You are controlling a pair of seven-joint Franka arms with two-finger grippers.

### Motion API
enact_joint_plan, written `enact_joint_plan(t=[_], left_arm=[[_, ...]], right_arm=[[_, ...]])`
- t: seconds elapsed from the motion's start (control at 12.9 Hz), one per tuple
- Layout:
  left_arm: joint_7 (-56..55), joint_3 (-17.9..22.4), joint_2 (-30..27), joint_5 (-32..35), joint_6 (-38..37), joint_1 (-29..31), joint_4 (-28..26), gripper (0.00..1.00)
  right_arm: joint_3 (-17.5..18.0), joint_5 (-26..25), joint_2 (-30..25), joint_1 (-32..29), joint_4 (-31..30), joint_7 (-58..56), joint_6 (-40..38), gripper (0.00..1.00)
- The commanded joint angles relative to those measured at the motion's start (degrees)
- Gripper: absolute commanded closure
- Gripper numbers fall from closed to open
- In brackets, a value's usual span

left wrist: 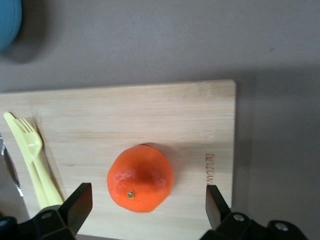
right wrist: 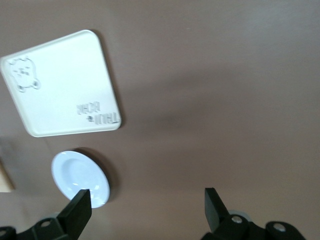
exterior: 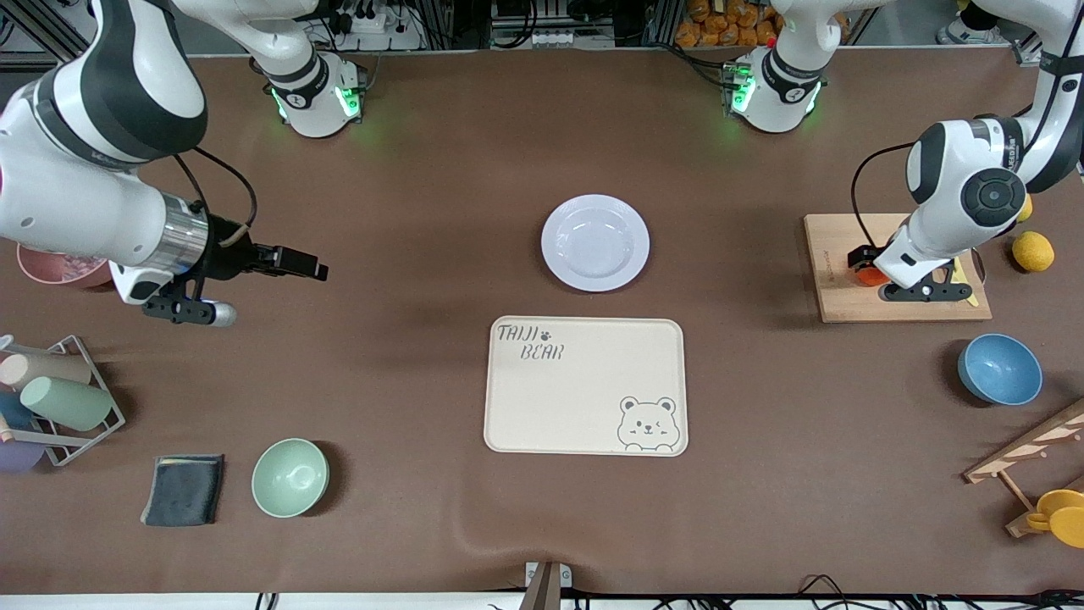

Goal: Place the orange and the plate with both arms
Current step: 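Close the left gripper on the orange while the right gripper moves inward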

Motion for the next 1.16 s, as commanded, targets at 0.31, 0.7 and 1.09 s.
enact_joint_plan(t=[0.31, 0.7, 1.09], left_arm=[[-0.1, -0.7, 4.0, 0.8, 6.9, 7.1, -1.1, 0.00], [-0.7, -0.7, 6.6, 0.7, 8.0, 7.3, -1.2, 0.00], [-0.8, -0.9, 8.0, 0.7, 8.0, 7.1, -1.7, 0.00]], right_arm=[[-0.1, 11.5, -4.5, 3.8, -11.9, 1.2, 11.1, 0.00], [-0.1, 19.9, -4.2, 7.6, -16.7, 1.1, 16.8, 0.00], [0.0, 24.8, -4.1, 10.0, -21.1, 1.1, 22.3, 0.00]])
